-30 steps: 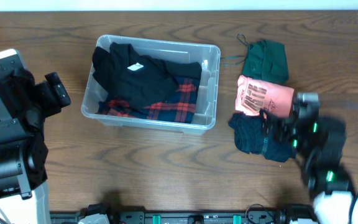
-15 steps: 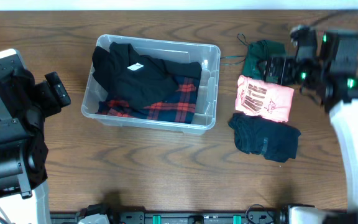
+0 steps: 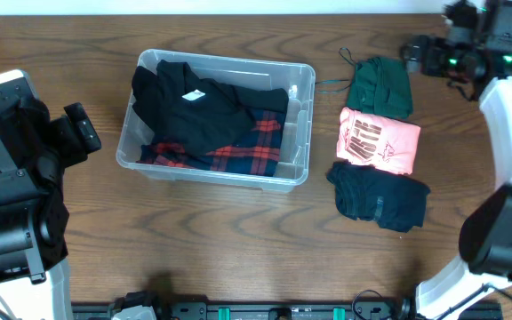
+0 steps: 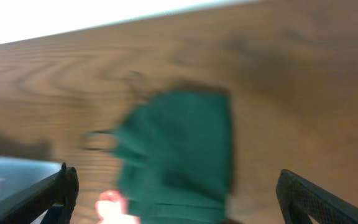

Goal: Pack container
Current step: 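Move the right gripper to the green garment at the back right, then grasp and lift the green garment with the right gripper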

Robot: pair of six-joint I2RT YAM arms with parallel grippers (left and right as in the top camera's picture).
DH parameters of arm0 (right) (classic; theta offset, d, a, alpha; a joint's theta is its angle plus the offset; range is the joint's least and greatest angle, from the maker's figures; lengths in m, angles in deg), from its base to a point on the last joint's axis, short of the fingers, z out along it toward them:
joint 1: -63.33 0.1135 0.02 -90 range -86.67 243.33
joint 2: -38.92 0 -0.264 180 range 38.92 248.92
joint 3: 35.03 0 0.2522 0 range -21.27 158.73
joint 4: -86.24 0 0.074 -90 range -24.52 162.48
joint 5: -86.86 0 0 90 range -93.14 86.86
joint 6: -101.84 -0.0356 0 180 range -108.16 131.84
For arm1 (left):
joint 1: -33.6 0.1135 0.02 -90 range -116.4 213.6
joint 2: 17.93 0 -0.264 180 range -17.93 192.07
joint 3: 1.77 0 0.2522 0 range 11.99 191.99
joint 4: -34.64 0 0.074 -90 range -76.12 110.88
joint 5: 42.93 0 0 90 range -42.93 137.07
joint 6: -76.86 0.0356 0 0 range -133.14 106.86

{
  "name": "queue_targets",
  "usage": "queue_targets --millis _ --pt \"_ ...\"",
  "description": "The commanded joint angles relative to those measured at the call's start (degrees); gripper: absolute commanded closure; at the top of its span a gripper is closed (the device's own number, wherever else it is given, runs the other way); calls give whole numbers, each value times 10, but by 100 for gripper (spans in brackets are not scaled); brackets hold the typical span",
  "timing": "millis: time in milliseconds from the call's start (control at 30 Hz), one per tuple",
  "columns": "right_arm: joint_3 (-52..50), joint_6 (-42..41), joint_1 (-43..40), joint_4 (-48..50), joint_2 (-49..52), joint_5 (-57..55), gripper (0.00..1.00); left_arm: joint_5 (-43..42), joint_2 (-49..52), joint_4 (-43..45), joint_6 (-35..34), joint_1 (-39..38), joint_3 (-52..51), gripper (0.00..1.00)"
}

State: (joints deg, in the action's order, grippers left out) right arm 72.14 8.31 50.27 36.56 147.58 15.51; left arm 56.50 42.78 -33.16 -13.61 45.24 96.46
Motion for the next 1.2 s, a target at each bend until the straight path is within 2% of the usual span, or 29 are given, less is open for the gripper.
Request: queue_targets --millis 0,300,633,933,1000,1133,1167 --pt "11 -37 -37 5 43 42 1 7 0 -2 -7 3 -1 2" --pt "26 -68 -58 50 153 173 1 7 0 -2 -7 3 -1 2" --pt "25 -119 -26 77 216 150 4 7 0 -2 -7 3 -1 2" --pt "25 -120 5 53 247 135 18 7 0 -2 -7 3 -1 2" --pt "25 -123 8 55 250 138 26 7 0 -2 -7 3 -1 2" --pt "25 -123 8 57 251 160 61 7 0 -2 -7 3 -1 2" --pt "25 -123 7 57 251 171 72 7 0 -2 -7 3 -1 2"
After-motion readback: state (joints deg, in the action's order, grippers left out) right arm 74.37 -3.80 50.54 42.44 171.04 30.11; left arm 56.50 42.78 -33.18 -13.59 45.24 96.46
